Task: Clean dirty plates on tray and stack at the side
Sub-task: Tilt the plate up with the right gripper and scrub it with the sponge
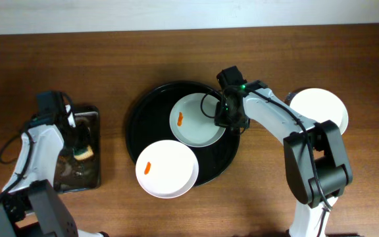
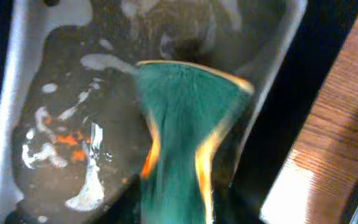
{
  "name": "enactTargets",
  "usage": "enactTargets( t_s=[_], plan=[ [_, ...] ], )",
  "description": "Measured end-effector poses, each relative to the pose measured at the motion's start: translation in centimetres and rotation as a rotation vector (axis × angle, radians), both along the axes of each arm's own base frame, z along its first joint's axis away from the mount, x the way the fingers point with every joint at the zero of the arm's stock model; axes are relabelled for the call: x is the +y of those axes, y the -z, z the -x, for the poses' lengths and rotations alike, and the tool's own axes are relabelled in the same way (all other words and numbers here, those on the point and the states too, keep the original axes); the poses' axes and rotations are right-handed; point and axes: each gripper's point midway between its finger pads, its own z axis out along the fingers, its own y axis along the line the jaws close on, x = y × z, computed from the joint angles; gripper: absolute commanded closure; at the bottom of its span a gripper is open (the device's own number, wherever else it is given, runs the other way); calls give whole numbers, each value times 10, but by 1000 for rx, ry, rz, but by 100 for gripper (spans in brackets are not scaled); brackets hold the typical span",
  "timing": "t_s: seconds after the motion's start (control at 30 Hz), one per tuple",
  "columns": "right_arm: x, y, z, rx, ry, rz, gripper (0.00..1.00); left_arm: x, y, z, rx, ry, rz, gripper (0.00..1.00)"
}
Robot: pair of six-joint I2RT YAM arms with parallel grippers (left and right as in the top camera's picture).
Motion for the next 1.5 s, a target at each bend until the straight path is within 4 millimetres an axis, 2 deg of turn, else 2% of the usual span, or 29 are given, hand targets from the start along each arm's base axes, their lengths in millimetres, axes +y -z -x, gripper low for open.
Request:
enactTargets(
  t_s=[0.1, 0.17, 0.2, 0.23, 0.27, 0.3, 0.37, 0.47, 0.57, 0.63, 0.7, 0.73, 0.8, 0.83, 0.9, 0.93, 0.97, 1.0, 1.07, 1.1, 1.13, 1.2, 1.27, 1.33, 1.5],
  plan=[
    [0, 0, 0, 0, 0, 0, 96, -1, 0, 7, 31, 4, 5, 55],
    [0, 0, 0, 0, 0, 0, 96, 3, -1, 3, 19, -1, -18, 56],
    [0, 0, 0, 0, 0, 0, 96, 6, -1, -2, -5, -3, -33, 61],
    [0, 0, 0, 2, 0, 1, 96, 9, 4, -9, -34, -4, -46, 64],
    [0, 0, 1, 2, 0, 1, 96, 8, 22, -5, 3, -1, -39, 66],
    [0, 0, 1, 2, 0, 1, 96, 6, 37, 3, 49, 0, -25, 71],
    [0, 0, 1, 3, 0, 1, 96, 4, 50, 5, 78, 2, -11, 99],
    [0, 0, 1, 3, 0, 1, 96, 3, 51, 7, 89, 3, -6, 100],
    [0, 0, 1, 4, 0, 2, 96, 0, 40, 17, 160, 4, 15, 100],
    [-1, 0, 2, 9, -3, 4, 96, 3, 22, 9, 152, 4, 13, 100],
    [-1, 0, 2, 9, -4, 5, 96, 0, -13, -11, 63, 22, 29, 100],
    [-1, 0, 2, 9, -4, 5, 96, -11, -39, -29, -28, 73, 76, 100],
    [-1, 0, 2, 9, -4, 5, 96, -53, -88, -61, -202, 219, 153, 100],
    [-1, 0, 2, 10, -4, 5, 96, -74, -99, -73, -255, 281, 176, 100],
    [-1, 0, 2, 8, -4, 5, 96, -142, -115, -94, -362, 462, 257, 100],
    [-1, 1, 3, 10, -4, 5, 96, -164, -121, -101, -404, 509, 276, 100],
    [-1, 0, 2, 8, -4, 4, 96, -201, -120, -111, -430, 569, 316, 100],
    [-1, 0, 2, 9, -4, 5, 96, -246, -90, -109, -363, 631, 377, 100],
    [-1, 0, 2, 7, -3, 3, 96, -278, -59, -113, -318, 652, 434, 100],
    [-1, 0, 2, 9, -3, 4, 96, -301, -29, -109, -259, 662, 470, 100],
    [-1, 0, 2, 9, -4, 4, 96, -319, 2, -96, -168, 664, 496, 100],
    [-1, 0, 2, 8, -4, 4, 96, -334, 22, -87, -116, 667, 517, 100],
    [-1, 0, 2, 8, -4, 4, 96, -342, 27, -79, -86, 650, 516, 100],
    [-1, 0, 2, 9, -3, 4, 96, -338, 35, -68, -27, 570, 463, 100],
    [-1, 2, 3, 16, -3, 6, 96, -327, 44, -74, 11, 488, 385, 100]
  ],
)
